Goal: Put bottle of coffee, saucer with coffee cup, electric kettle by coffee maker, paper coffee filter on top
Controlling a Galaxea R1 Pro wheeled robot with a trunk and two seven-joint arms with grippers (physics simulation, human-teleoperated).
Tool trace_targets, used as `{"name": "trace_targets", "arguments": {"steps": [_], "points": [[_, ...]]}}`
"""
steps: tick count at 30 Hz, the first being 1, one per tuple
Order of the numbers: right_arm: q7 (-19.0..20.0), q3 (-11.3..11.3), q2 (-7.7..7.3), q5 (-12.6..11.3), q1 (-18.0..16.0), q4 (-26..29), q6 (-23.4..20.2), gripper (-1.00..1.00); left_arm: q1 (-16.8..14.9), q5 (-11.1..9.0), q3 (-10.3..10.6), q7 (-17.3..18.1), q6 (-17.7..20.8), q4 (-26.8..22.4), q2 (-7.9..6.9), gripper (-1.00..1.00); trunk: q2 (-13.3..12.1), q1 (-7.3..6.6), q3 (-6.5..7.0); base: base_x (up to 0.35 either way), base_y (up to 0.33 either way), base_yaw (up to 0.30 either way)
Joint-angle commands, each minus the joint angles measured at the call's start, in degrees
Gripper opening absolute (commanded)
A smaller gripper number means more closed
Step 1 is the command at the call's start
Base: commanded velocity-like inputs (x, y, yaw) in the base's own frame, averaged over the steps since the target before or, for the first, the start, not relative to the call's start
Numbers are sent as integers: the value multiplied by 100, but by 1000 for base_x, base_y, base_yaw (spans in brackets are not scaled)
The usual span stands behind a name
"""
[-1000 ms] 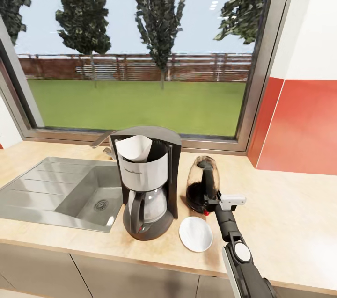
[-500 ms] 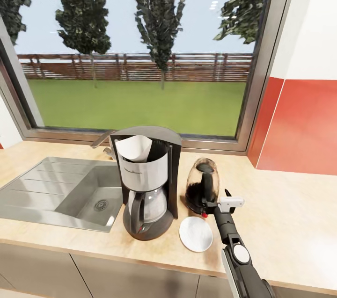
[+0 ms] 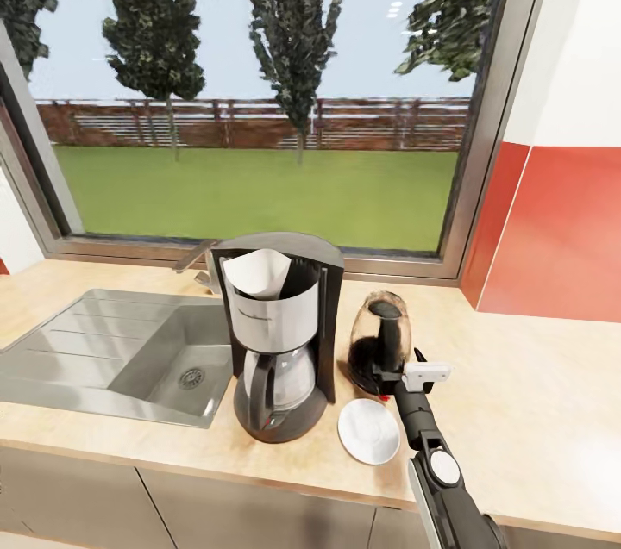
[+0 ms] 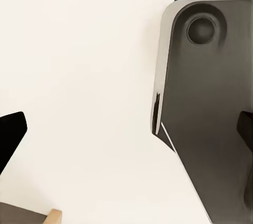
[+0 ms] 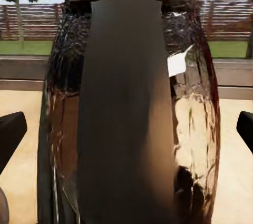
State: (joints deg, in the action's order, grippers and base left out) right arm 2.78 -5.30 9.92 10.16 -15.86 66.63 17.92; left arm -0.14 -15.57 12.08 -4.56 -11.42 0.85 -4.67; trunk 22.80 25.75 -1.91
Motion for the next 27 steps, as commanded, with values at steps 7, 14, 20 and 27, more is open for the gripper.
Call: {"name": "trace_targets", "arguments": {"steps": [7, 14, 20, 27], "points": [[28, -23, 8, 39, -5, 0, 19, 100, -4, -43, 48, -10, -21, 4, 1, 100, 12, 4, -11, -215, 3, 0], [28, -23, 8, 36, -5, 6, 19, 100, -4, -43, 54, -10, -10, 3, 6, 100, 12, 4, -11, -328, 0, 0], [23, -23, 8, 30, -5, 8, 19, 100, -4, -43, 50, -15, -2, 3, 3, 100, 12, 4, -11, -335, 0, 0], [23, -23, 8, 30, -5, 8, 19, 100, -4, -54, 35, -19, 5, 9, -1, 100, 12, 4, -11, -315, -25, 0]]}}
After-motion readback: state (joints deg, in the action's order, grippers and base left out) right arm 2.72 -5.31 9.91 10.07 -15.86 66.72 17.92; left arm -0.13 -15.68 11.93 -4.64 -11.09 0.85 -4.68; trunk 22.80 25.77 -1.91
